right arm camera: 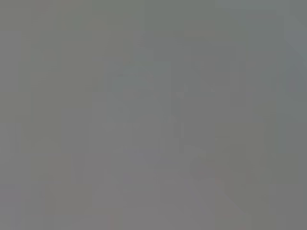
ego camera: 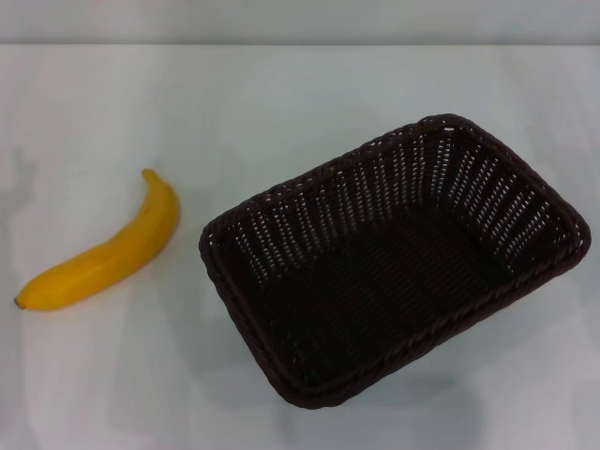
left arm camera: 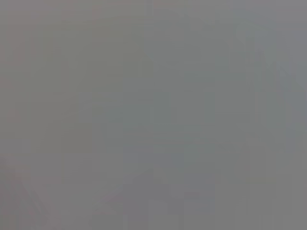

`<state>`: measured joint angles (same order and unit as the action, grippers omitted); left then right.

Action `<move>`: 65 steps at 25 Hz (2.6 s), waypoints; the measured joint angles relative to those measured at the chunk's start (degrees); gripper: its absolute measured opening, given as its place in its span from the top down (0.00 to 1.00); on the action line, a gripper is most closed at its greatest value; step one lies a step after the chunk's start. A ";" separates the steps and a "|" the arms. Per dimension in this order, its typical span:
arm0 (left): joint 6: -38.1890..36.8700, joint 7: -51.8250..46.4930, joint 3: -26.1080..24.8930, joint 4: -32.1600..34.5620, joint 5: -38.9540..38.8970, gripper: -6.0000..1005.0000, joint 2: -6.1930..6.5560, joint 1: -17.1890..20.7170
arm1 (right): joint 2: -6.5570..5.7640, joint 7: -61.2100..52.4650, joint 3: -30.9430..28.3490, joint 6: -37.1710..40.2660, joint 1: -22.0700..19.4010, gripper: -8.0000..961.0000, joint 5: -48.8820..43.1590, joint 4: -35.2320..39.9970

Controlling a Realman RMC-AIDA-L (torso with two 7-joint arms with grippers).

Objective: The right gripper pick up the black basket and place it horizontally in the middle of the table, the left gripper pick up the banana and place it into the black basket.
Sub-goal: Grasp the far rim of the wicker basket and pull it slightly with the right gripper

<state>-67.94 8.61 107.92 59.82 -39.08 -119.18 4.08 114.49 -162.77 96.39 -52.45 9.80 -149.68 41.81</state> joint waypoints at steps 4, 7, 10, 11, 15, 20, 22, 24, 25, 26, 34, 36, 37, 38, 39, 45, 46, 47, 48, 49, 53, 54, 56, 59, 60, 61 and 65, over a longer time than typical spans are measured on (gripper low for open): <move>0.01 0.00 0.00 -0.07 -0.12 0.11 0.00 -0.18 | -0.26 0.00 -0.47 4.30 -0.02 0.10 0.08 2.47; 0.15 -0.01 0.00 -0.10 -0.41 0.11 0.02 -0.21 | -0.72 0.00 -1.69 11.76 -0.32 0.10 0.06 6.57; 0.47 -0.07 0.00 -0.12 -0.74 0.11 0.06 -0.21 | -1.36 0.02 -3.31 20.83 -0.85 0.10 -0.28 12.28; 0.47 -0.07 0.00 -0.12 -0.74 0.11 0.06 -0.21 | -1.53 0.04 -4.08 24.35 -0.97 0.10 -0.35 14.55; 0.54 -0.16 -0.08 -0.41 -1.36 0.11 0.09 -0.09 | -2.05 0.14 -6.80 33.98 -0.95 0.10 -0.57 20.58; 0.54 -0.21 -0.09 -0.59 -1.67 0.11 0.10 -0.23 | -4.31 0.63 -11.25 57.68 0.72 0.10 -1.36 31.18; 0.54 -0.22 -0.10 -0.59 -1.67 0.11 0.10 -0.24 | -4.96 1.11 -13.76 68.03 2.14 0.10 -1.30 34.75; 0.54 -0.23 -0.13 -0.64 -1.70 0.11 0.10 -0.23 | -5.55 2.95 -16.88 78.94 4.24 0.10 0.07 38.17; 0.54 -0.23 -0.15 -0.68 -1.85 0.11 0.09 -0.24 | -5.76 4.37 -18.28 83.72 5.14 0.10 1.20 39.46; 0.54 -0.23 -0.15 -0.68 -1.93 0.11 0.09 -0.26 | -5.74 6.83 -20.40 88.70 6.16 0.10 3.31 40.56; 0.52 -0.78 -0.15 -1.16 -2.26 0.11 0.09 -0.48 | -2.43 30.70 -42.27 120.92 13.68 0.10 24.95 40.06; 0.52 -1.17 -0.13 -1.31 -2.26 0.11 0.09 -0.48 | -2.56 31.87 -43.83 125.71 14.96 0.10 25.19 39.66; 0.52 -1.26 -0.14 -1.33 -2.26 0.11 0.09 -0.48 | -2.86 32.12 -43.97 128.23 15.62 0.10 25.06 39.46; 0.52 -1.29 -0.14 -1.33 -2.26 0.11 0.09 -0.48 | -3.06 32.29 -44.06 129.94 16.08 0.10 24.93 39.33; 0.52 -1.32 -0.14 -1.33 -2.26 0.11 0.09 -0.48 | -3.24 32.41 -44.05 131.81 16.57 0.10 24.73 39.24; 0.52 -2.02 0.20 -1.33 -2.00 0.11 0.17 -0.87 | -3.22 33.96 -43.49 136.26 17.84 0.10 24.61 39.22; 0.52 -2.02 0.26 -1.35 -1.95 0.11 0.18 -0.95 | -3.20 34.13 -43.36 136.74 18.10 0.10 24.57 39.20; 0.52 -2.02 0.32 -1.37 -1.91 0.11 0.18 -1.01 | -3.21 34.28 -43.13 137.22 18.46 0.10 24.56 39.13; 0.52 -2.03 0.36 -1.38 -1.86 0.11 0.18 -1.01 | -3.23 34.40 -42.84 137.60 18.83 0.10 24.52 38.95; 0.52 -2.03 0.37 -1.39 -1.84 0.11 0.17 -1.01 | -3.25 34.59 -42.47 137.99 19.20 0.10 24.48 38.75; 0.53 -2.02 0.44 -1.54 -1.82 0.11 0.10 -0.96 | -3.05 36.08 -40.48 139.10 20.64 0.10 23.55 37.29; 0.53 -2.02 0.45 -1.56 -1.81 0.11 0.09 -0.92 | -2.96 36.63 -40.00 139.34 21.02 0.10 23.31 36.89; 0.53 -2.02 0.54 -1.58 -1.74 0.11 0.04 -0.88 | -2.84 37.63 -39.00 139.79 21.65 0.10 22.93 36.28; 0.53 -2.02 0.61 -1.58 -1.70 0.11 0.00 -0.84 | -2.72 38.83 -37.64 140.37 22.77 0.10 21.38 35.19; 0.53 -2.02 0.61 -1.58 -1.69 0.11 0.00 -0.82 | -2.65 39.13 -37.34 140.54 23.18 0.10 20.53 34.69; 0.53 -2.02 0.64 -1.58 -1.69 0.11 0.00 -0.83 | -2.53 39.46 -37.18 140.65 23.63 0.10 19.64 34.10; 0.53 -2.02 0.70 -1.58 -1.70 0.11 0.00 -0.76 | -2.16 41.19 -37.06 140.54 24.95 0.11 17.38 31.41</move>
<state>-67.41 6.59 108.62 58.25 -40.78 -119.18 3.32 112.33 -121.59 59.33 88.09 34.74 -132.29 73.22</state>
